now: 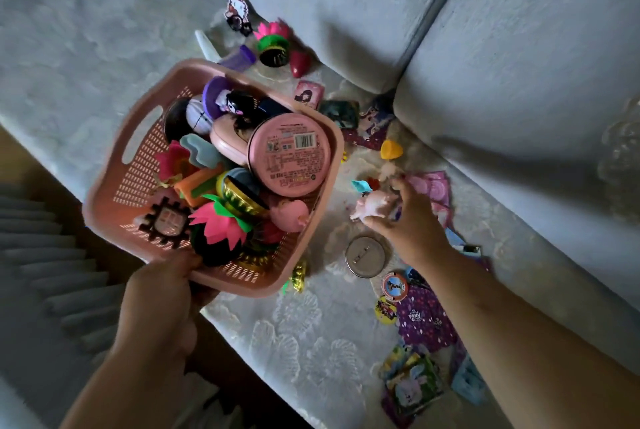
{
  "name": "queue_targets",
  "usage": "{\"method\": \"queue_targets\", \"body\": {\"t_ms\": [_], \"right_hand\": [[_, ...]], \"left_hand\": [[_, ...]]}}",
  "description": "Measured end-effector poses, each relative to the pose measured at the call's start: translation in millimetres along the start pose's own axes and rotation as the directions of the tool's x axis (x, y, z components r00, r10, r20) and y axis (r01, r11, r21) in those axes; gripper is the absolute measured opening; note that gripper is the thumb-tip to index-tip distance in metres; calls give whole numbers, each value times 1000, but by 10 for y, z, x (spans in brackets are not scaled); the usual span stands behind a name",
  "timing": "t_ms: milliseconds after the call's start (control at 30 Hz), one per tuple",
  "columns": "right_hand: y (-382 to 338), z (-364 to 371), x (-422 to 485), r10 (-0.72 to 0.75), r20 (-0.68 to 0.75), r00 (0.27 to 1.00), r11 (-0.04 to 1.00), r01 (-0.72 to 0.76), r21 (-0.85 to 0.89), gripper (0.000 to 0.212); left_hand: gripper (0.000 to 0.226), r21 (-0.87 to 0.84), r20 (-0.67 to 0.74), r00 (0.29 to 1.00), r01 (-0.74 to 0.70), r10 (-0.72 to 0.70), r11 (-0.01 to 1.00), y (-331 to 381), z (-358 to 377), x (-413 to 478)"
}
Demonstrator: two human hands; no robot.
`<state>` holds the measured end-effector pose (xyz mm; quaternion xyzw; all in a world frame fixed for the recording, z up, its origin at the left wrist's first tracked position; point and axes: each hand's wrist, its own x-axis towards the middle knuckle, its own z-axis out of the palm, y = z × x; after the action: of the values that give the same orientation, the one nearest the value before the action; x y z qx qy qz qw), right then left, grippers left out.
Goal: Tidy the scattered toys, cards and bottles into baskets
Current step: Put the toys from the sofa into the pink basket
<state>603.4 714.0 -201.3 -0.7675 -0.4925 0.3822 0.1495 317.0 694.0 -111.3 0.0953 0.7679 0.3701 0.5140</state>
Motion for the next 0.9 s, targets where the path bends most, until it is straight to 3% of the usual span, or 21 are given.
{"method": "queue_targets", "body": {"t_ms": [67, 167, 267, 333, 400, 467, 533, 567, 667, 800, 900], "right_hand": [[-43, 96, 4, -39, 41, 998, 990, 44, -133, 58], [-193, 157, 15, -106, -114, 988, 989, 94, -112, 20], [-534, 104, -34, -210, -396, 894, 970, 242, 32, 17], [-794, 108, -51, -327, -447, 833, 935, 354, -23, 20], [-884, 185, -3, -327, -336, 883, 944, 293, -151, 31], [-758, 273, 107, -132, -112, 985, 931, 85, -356, 44], [-565, 342, 161, -49, 58, 997, 732, 75, -677, 47], [-500, 360, 177, -69, 80, 994, 653, 106, -750, 44], [-490, 332, 213, -100, 66, 993, 600, 113, -792, 32], [-615, 179, 209, 23, 114, 993, 541, 83, -837, 25], [-991, 2, 93, 9, -5, 1000, 718, -9, -696, 29]], "left_hand": [[18, -7, -18, 1000, 10, -10, 1000, -13, -85, 16], [15, -29, -48, 998, 34, -35, 999, -36, -179, 33], [15, -33, -68, 997, 46, -48, 998, -59, -240, 67], [16, -28, -83, 995, 45, -47, 999, -60, -272, 94], [17, -35, -99, 993, 60, -63, 998, -46, -308, 118], [18, -41, -100, 992, 75, -79, 996, -26, -321, 128], [20, -52, -93, 992, 84, -89, 995, -12, -329, 131], [20, -52, -86, 992, 85, -89, 995, -11, -333, 134], [19, -44, -72, 993, 90, -93, 995, -11, -348, 133], [16, -42, -75, 992, 102, -105, 994, -2, -403, 144], [16, -17, -71, 993, 97, -97, 995, -16, -457, 154]]}}
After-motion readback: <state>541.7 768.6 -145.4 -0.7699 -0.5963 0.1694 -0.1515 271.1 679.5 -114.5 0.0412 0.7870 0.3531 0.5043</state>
